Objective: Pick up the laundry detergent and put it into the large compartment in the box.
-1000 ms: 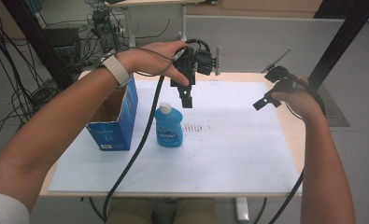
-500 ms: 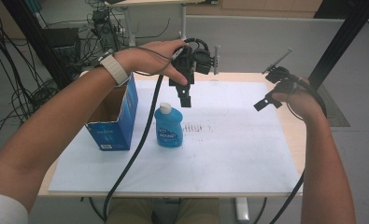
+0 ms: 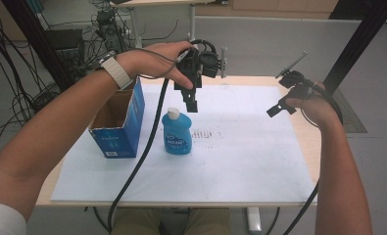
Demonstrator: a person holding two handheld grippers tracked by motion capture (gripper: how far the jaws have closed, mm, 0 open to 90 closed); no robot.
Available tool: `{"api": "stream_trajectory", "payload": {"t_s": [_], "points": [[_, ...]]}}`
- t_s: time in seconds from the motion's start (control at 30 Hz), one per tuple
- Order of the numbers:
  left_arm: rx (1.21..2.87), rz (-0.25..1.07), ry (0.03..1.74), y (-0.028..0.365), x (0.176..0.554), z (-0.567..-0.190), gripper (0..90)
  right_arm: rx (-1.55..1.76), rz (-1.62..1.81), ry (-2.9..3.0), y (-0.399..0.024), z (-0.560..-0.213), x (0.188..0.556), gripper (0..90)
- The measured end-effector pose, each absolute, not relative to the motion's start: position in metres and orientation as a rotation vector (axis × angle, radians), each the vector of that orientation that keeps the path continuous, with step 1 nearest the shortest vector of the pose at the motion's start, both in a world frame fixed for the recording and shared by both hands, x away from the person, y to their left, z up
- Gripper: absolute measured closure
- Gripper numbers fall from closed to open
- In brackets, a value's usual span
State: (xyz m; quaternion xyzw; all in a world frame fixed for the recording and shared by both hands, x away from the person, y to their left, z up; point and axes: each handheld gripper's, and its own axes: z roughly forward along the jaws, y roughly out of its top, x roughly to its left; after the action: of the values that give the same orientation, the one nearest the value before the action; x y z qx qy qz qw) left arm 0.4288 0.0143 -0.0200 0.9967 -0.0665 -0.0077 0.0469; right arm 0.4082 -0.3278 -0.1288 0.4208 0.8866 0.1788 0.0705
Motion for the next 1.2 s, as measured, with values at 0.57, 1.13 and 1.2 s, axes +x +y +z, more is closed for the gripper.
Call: {"api": "stream_trajectory", "payload": {"t_s": [0.57,1.13,1.2], "points": [[3.025,-0.027,-0.214,0.034,0.434,-0.023,9.0,1.274,0.532,2.671,-0.329,-0.131,0.407,8.4],[3.009,-0.026,-0.193,0.054,0.442,-0.030,8.7,1.284,0.524,2.675,-0.328,-0.133,0.408,8.3],[3.009,-0.027,-0.197,0.055,0.444,-0.032,8.5,1.284,0.521,2.677,-0.327,-0.133,0.409,8.3]]}}
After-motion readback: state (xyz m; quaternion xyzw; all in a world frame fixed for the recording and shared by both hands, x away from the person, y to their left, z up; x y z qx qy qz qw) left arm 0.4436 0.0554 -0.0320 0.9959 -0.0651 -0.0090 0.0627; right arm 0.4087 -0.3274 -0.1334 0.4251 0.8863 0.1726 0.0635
